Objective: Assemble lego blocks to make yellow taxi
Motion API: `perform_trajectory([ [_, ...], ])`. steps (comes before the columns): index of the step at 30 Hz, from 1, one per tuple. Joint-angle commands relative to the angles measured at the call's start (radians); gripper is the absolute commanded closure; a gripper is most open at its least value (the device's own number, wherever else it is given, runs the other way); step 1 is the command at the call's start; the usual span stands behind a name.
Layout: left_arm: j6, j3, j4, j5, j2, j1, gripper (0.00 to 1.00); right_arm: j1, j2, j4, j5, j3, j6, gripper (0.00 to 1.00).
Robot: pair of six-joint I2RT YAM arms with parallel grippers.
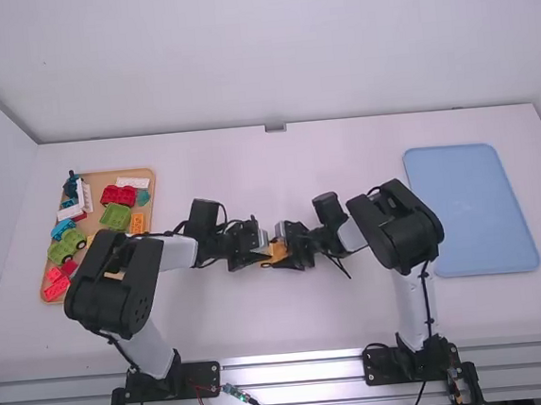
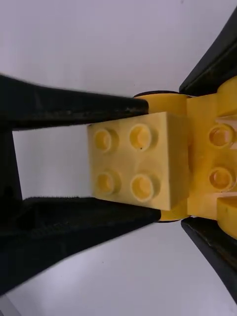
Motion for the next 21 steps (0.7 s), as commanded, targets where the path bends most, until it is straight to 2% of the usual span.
perform_trajectory([
  [1,0.011,0.006,-0.003,0.014,0.006,-0.002,0.56,0.000,0.016,-0.012,0.014,0.010,0.003,0.39],
  [4,0.011,0.006,-0.002,0.017,0.006,-0.002,0.49,0.000,0.016,-0.012,0.014,0.010,0.003,0.38],
  [12,0.010,0.007,0.020,0.094,-0.012,0.013,0.44,0.000,0.016,-0.015,0.018,0.010,0.003,0.37],
  [15,0.010,0.021,-0.027,0.097,-0.040,0.032,0.46,0.000,0.016,-0.015,0.018,0.010,0.003,0.37],
  [16,0.010,0.025,-0.047,0.098,-0.048,0.036,0.52,0.000,0.016,-0.015,0.018,0.010,0.003,0.37],
  [18,0.010,0.032,-0.094,0.097,-0.067,0.047,0.86,0.000,0.016,-0.015,0.018,0.010,0.006,0.37],
  [20,0.011,0.035,-0.114,0.098,-0.078,0.056,0.98,0.000,0.016,-0.015,0.017,0.010,0.006,0.37],
  [21,0.011,0.035,-0.115,0.098,-0.083,0.059,0.98,0.000,0.016,-0.015,0.018,0.010,0.006,0.37],
])
